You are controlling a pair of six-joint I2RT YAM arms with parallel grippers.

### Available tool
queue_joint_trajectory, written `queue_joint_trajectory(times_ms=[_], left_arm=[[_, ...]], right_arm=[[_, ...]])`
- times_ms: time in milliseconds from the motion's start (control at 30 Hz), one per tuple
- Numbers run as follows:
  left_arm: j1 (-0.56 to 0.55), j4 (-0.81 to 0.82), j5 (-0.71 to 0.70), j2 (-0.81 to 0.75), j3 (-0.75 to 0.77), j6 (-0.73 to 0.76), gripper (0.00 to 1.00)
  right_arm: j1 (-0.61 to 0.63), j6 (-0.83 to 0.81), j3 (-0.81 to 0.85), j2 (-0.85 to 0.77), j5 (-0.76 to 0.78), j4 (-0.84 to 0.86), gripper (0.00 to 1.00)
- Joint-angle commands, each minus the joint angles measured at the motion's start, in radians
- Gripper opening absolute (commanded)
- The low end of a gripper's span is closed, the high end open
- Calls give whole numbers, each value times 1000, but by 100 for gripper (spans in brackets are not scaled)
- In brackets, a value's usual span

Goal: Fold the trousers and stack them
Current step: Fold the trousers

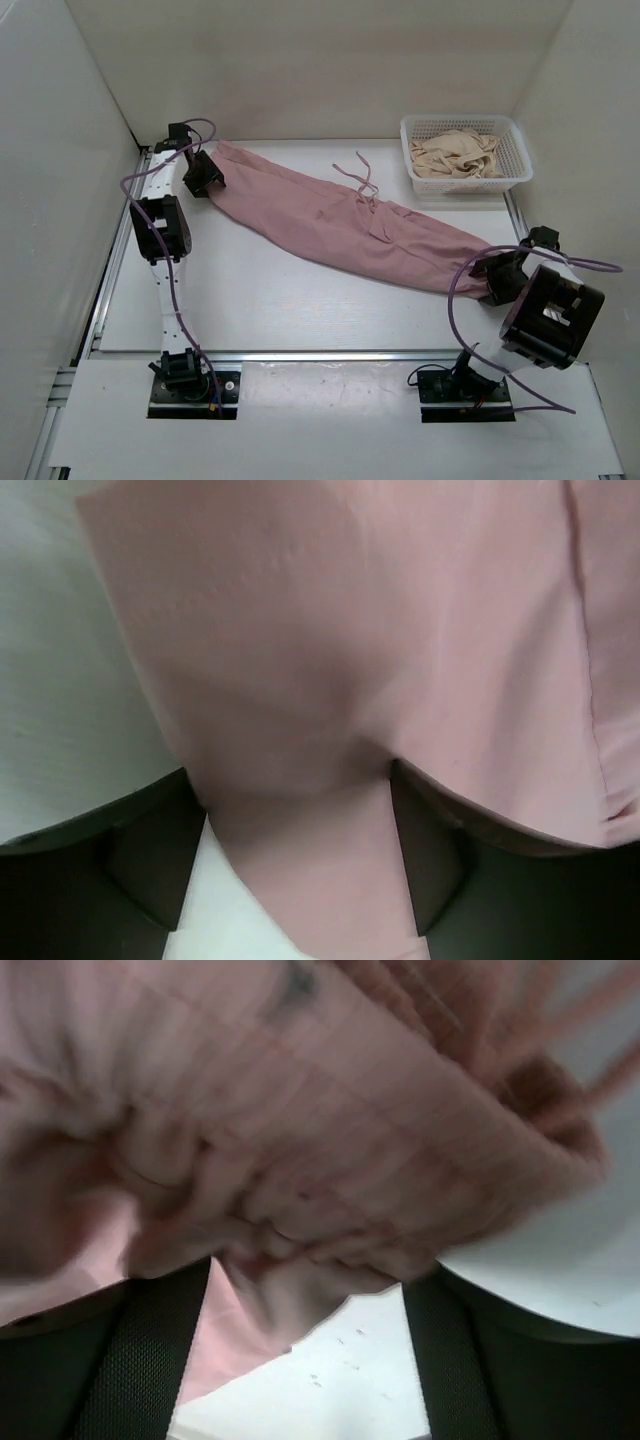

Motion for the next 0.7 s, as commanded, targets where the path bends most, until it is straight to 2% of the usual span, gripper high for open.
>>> queue_joint_trajectory(times_ms=[0, 33, 67, 100, 133, 167, 333, 467, 667], left_arm=[[-22, -22, 37, 58, 84, -27, 60], [-22, -22, 37, 58, 101, -28, 42], [-22, -31, 37, 58, 113, -38, 26], [-22, -31, 37, 58, 137, -49, 15], [-22, -31, 37, 49, 148, -49, 10], [-22, -31, 37, 38, 158, -49, 10], [33, -31, -1, -115, 158, -74, 10], [74, -31, -10, -242, 95, -63, 10], [111, -31, -119, -489, -256, -11, 10]], right_arm=[[9, 29, 38, 64, 51, 100, 72], [23, 29, 70, 84, 51, 100, 62], [32, 29, 91, 84, 64, 85, 36], [52, 29, 114, 96, 95, 66, 24], [52, 29, 163, 97, 104, 34, 15], [63, 20, 188, 97, 104, 20, 2], [63, -22, 335, 77, 124, -62, 0], [63, -34, 421, 26, 103, -115, 0], [63, -43, 368, -67, 81, -168, 0]])
